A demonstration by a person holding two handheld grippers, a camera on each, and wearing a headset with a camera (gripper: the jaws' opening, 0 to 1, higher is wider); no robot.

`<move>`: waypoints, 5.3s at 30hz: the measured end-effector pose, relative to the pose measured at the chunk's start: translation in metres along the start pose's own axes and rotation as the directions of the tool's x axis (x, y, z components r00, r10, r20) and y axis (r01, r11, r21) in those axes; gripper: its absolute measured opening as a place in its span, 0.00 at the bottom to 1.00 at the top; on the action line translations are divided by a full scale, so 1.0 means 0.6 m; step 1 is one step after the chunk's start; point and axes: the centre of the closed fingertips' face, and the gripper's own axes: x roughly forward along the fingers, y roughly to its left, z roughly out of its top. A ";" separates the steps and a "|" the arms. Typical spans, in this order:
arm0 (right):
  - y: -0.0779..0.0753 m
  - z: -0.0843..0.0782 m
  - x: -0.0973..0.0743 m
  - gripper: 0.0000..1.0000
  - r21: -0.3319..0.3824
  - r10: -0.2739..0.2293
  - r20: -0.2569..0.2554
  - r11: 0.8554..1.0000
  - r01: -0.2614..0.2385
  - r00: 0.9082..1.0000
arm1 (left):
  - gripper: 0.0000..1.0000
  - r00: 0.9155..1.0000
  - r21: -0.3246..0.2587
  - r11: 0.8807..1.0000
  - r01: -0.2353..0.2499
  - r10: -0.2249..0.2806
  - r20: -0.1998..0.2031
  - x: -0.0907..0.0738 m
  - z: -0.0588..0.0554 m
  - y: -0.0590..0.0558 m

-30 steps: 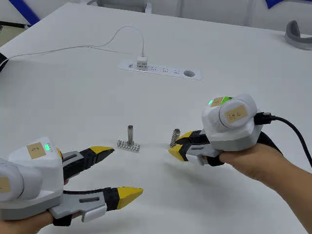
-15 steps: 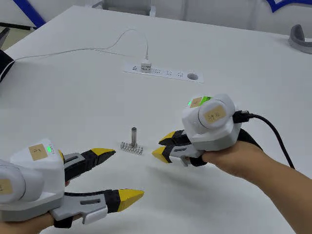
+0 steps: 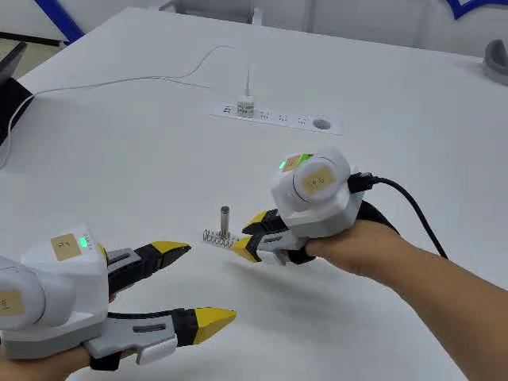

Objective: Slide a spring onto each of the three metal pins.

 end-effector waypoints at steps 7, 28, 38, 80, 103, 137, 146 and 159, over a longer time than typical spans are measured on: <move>-0.002 -0.001 0.018 0.18 -0.004 0.023 -0.018 1.000 -0.023 1.000 | 0.64 1.000 -0.004 1.000 -0.004 0.004 -0.005 -0.001 -0.003 0.001; -0.001 -0.019 0.041 0.15 0.023 0.050 -0.048 0.999 -0.049 0.998 | 0.64 1.000 -0.012 1.000 -0.024 0.024 -0.011 -0.008 -0.008 0.009; 0.006 -0.026 0.034 0.12 0.043 0.066 -0.064 0.997 -0.063 0.996 | 0.63 1.000 -0.007 1.000 -0.023 0.023 -0.013 -0.007 -0.007 0.010; 0.096 -0.024 -0.098 0.12 -0.129 0.164 -0.110 0.976 -0.178 0.980 | 0.50 0.999 0.070 0.997 0.043 -0.042 -0.027 0.007 0.002 -0.017; 0.139 -0.032 -0.112 0.12 -0.203 0.270 -0.177 0.931 -0.303 0.946 | 0.21 0.991 0.193 0.973 0.124 -0.113 -0.064 0.015 -0.008 -0.051; 0.165 0.033 -0.140 0.12 -0.223 0.303 -0.096 0.922 -0.317 0.948 | 0.11 0.987 0.232 0.961 0.152 -0.136 -0.081 0.012 -0.010 -0.064; 0.174 0.058 -0.140 0.12 -0.227 0.311 -0.048 0.922 -0.314 0.949 | 0.11 0.988 0.201 0.968 0.152 -0.142 -0.063 0.011 -0.001 -0.070; 0.176 0.075 -0.133 0.12 -0.233 0.308 -0.012 0.924 -0.303 0.951 | 0.11 0.989 0.160 0.976 0.150 -0.145 -0.038 0.014 0.006 -0.071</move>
